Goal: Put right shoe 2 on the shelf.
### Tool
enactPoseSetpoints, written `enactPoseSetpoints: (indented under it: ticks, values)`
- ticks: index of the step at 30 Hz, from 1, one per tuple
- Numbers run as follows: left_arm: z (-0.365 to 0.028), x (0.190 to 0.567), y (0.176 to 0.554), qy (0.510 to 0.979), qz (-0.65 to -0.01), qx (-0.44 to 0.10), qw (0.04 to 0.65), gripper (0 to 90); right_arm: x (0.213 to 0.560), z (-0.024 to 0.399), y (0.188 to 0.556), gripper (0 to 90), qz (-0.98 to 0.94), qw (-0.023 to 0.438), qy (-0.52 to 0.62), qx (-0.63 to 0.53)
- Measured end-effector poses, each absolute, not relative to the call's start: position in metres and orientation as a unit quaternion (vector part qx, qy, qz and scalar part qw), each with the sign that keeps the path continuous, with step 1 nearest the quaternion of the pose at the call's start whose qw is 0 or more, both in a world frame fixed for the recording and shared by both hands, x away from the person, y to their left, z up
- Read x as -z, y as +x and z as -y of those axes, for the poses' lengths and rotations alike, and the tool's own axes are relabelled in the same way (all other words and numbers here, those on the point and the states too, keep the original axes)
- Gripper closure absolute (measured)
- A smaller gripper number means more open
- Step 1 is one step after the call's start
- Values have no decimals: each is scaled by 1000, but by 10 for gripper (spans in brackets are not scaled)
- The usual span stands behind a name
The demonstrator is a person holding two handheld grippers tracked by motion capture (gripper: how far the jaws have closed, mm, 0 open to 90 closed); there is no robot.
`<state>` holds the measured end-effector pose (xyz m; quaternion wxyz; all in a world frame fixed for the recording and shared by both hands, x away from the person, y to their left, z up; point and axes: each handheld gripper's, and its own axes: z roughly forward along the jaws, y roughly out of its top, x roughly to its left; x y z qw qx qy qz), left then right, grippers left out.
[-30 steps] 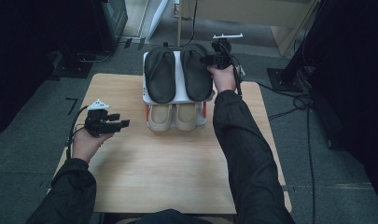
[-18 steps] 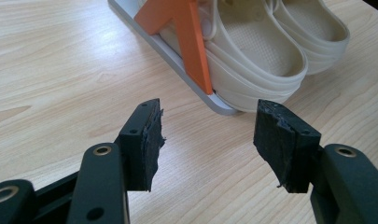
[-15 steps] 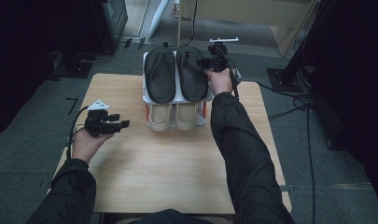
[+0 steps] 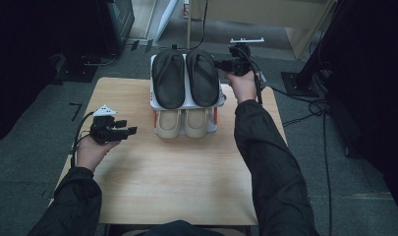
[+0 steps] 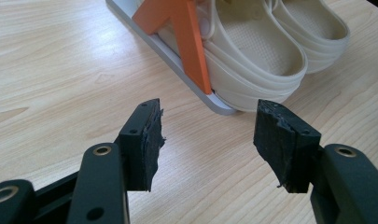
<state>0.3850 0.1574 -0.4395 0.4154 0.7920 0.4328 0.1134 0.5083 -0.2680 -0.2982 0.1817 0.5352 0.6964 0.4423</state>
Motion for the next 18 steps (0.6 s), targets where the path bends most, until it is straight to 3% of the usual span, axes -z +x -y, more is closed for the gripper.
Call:
enactPoseSetpoints:
  ticks: [8,14,18]
  values:
    - [-155,439,386,793,-431,-114,415,420,318,293,499,727,-698,185,545,-426]
    - [-156,440,387,792,-431,-114,417,420,339,289,498,720,-717,169,539,-408]
    - [-155,440,387,792,-430,-114,418,420,342,283,495,716,-721,182,525,-413]
